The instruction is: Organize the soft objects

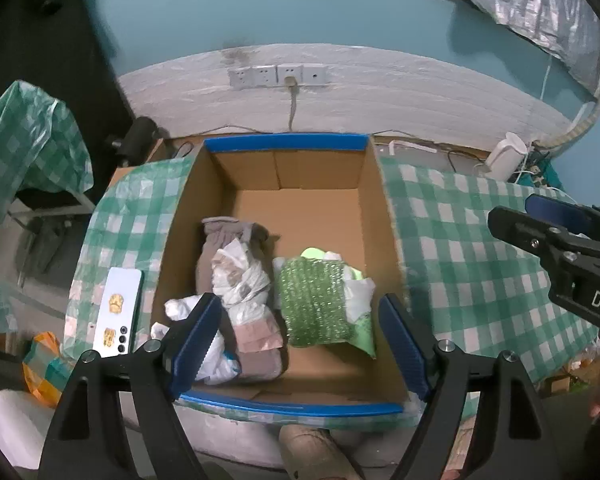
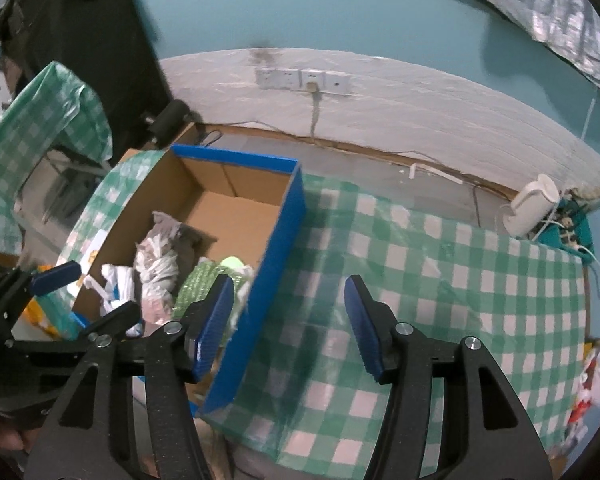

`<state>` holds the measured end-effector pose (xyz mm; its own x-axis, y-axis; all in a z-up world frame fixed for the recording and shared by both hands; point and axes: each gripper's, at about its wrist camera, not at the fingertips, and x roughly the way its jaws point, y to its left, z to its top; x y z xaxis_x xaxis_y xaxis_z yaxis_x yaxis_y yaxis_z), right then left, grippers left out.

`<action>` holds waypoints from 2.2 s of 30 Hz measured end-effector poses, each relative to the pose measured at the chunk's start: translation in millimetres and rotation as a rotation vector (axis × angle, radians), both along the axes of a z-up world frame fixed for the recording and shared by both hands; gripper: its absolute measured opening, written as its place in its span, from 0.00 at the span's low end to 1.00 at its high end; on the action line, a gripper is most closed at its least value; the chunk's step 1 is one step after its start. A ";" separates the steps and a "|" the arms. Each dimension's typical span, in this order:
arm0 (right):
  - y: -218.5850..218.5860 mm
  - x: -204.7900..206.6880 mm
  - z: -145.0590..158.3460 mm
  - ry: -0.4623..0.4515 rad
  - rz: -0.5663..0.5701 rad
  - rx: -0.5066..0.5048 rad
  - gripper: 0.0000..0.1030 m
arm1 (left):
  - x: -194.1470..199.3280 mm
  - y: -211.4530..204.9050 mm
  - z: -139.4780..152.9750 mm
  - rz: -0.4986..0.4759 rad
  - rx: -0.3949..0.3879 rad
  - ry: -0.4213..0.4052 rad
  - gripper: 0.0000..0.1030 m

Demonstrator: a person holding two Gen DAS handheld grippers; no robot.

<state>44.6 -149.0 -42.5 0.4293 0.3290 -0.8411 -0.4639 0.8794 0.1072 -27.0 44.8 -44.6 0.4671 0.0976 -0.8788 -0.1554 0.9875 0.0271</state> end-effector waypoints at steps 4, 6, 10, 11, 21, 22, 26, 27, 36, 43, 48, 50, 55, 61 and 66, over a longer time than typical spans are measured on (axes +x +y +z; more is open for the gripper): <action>-12.4 -5.0 7.9 -0.016 -0.015 0.012 0.55 | -0.1 -6.8 6.4 -0.001 0.020 -0.018 0.80; -17.0 -8.5 12.4 -0.035 -0.018 0.010 0.55 | 0.2 -9.2 8.5 0.002 0.017 -0.023 0.80; -24.0 -14.5 18.8 -0.073 -0.017 0.014 0.55 | 0.0 -14.1 12.2 0.008 0.015 -0.028 0.81; -25.3 -15.8 19.9 -0.082 -0.016 0.012 0.55 | 0.3 -16.6 12.7 0.010 0.027 -0.025 0.81; -42.1 -17.0 27.7 -0.119 -0.039 0.020 0.55 | -2.5 -29.5 19.2 0.011 0.046 -0.038 0.81; -43.5 -17.0 27.9 -0.119 -0.040 0.023 0.55 | -2.5 -29.5 19.8 0.011 0.043 -0.040 0.81; -47.5 -16.6 27.9 -0.115 -0.045 0.030 0.55 | -2.9 -30.7 24.4 0.017 0.037 -0.051 0.81; -48.3 -16.3 27.9 -0.115 -0.047 0.029 0.55 | -3.2 -31.5 25.2 0.015 0.040 -0.054 0.81; -55.9 -14.6 29.3 -0.111 -0.072 0.038 0.55 | -5.6 -39.5 27.6 -0.001 0.069 -0.066 0.84; -56.8 -14.1 29.0 -0.112 -0.071 0.039 0.55 | -5.2 -38.5 26.5 0.004 0.068 -0.064 0.84; -56.5 -14.1 29.1 -0.107 -0.068 0.042 0.55 | -5.4 -37.9 26.2 0.004 0.066 -0.060 0.84; -56.3 -15.6 29.7 -0.107 -0.068 0.044 0.55 | -5.7 -37.1 26.0 0.007 0.067 -0.059 0.84; -55.9 -15.5 29.6 -0.105 -0.070 0.044 0.55 | -6.0 -37.1 26.0 0.008 0.069 -0.061 0.84; -54.8 -16.0 29.0 -0.104 -0.063 0.042 0.55 | -6.2 -37.4 25.9 0.009 0.070 -0.058 0.84; -54.3 -16.8 28.8 -0.104 -0.063 0.041 0.55 | -6.3 -37.7 25.7 0.009 0.070 -0.057 0.84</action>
